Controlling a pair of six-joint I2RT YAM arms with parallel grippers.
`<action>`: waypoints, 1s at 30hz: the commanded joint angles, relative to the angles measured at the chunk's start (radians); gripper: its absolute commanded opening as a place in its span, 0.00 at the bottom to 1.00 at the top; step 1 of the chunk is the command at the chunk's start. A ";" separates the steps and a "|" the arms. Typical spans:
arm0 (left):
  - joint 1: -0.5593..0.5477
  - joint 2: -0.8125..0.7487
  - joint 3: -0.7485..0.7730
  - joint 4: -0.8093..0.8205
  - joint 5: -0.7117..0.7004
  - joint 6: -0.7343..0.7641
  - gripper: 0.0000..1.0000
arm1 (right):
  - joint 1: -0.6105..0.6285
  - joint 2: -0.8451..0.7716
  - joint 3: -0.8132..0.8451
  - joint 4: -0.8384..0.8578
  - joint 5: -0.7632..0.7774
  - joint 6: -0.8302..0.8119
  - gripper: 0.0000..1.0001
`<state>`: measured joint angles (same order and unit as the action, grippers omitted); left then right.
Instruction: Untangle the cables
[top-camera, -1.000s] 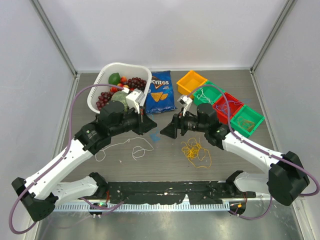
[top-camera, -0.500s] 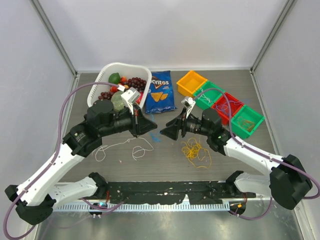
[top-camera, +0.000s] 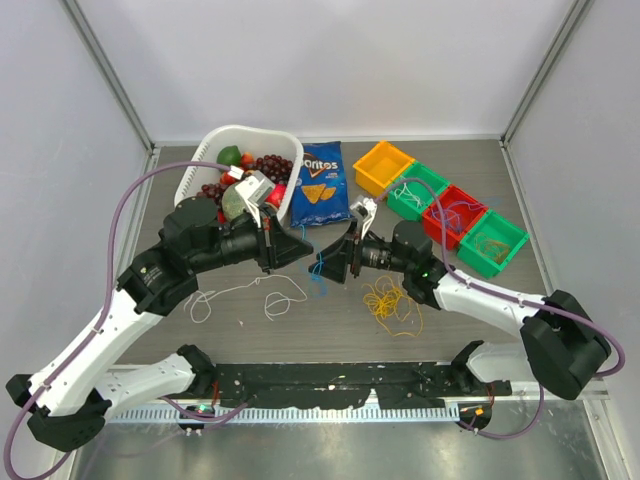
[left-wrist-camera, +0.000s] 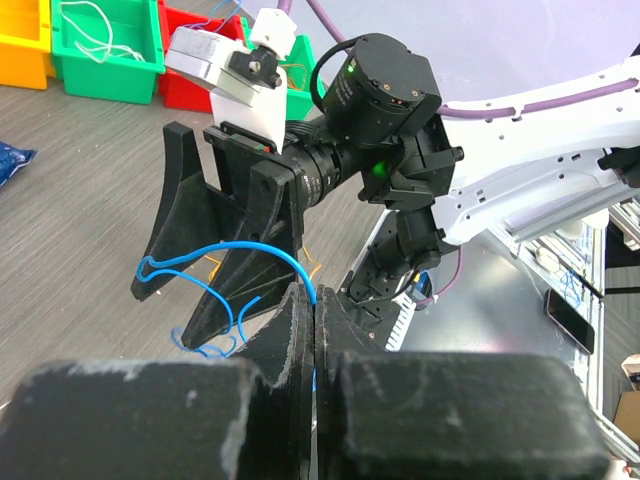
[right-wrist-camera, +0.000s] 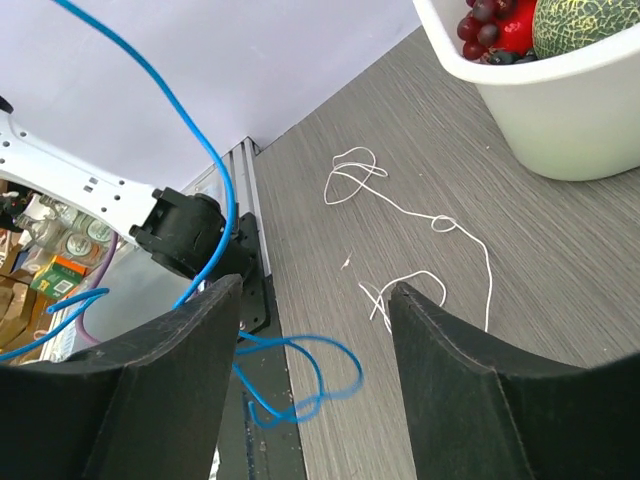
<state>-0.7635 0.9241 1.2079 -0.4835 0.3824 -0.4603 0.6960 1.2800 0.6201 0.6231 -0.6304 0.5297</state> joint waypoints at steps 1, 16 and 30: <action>0.001 -0.014 0.039 0.039 0.021 0.006 0.00 | 0.008 -0.044 -0.010 0.084 -0.005 0.003 0.62; 0.001 -0.016 0.067 0.020 0.001 0.025 0.00 | 0.008 -0.264 0.004 -0.315 0.302 -0.163 0.71; 0.001 0.007 0.081 0.048 0.029 0.011 0.00 | 0.014 -0.146 -0.022 0.059 0.067 0.013 0.64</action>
<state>-0.7635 0.9337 1.2472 -0.4759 0.3874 -0.4599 0.7013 1.1217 0.5941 0.5339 -0.5190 0.4965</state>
